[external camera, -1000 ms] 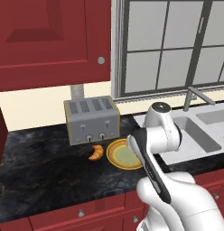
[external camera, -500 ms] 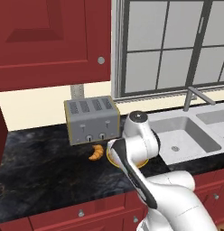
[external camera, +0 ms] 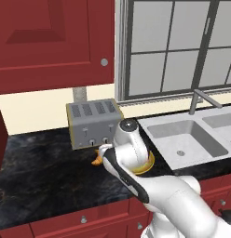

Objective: Place the pastries on the plates.

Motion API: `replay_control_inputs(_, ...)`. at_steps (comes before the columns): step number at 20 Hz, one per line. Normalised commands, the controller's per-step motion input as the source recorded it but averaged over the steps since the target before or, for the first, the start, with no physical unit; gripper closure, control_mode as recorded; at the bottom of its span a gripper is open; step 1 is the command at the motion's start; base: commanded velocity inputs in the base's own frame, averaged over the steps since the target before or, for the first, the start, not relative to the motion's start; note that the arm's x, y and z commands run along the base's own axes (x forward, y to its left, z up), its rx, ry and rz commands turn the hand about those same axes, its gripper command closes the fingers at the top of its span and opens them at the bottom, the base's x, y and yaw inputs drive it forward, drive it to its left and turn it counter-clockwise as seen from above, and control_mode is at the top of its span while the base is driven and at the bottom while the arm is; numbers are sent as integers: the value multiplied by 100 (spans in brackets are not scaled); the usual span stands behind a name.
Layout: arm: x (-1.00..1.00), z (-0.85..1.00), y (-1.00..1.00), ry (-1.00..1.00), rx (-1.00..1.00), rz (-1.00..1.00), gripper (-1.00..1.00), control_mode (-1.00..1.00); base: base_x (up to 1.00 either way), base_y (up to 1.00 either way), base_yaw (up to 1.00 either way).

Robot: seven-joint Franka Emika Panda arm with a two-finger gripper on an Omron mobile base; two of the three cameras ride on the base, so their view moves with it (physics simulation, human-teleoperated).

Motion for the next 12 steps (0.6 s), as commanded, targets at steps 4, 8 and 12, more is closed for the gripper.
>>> replay_control_inputs(4,54,-8,35,0,4,0,-100,-100,0,0,0)
replay_control_inputs(8,44,-2,36,2,6,0,-100,-100,0,0,0)
replay_control_inputs(12,29,-13,32,0,2,0,-100,-100,0,0,0)
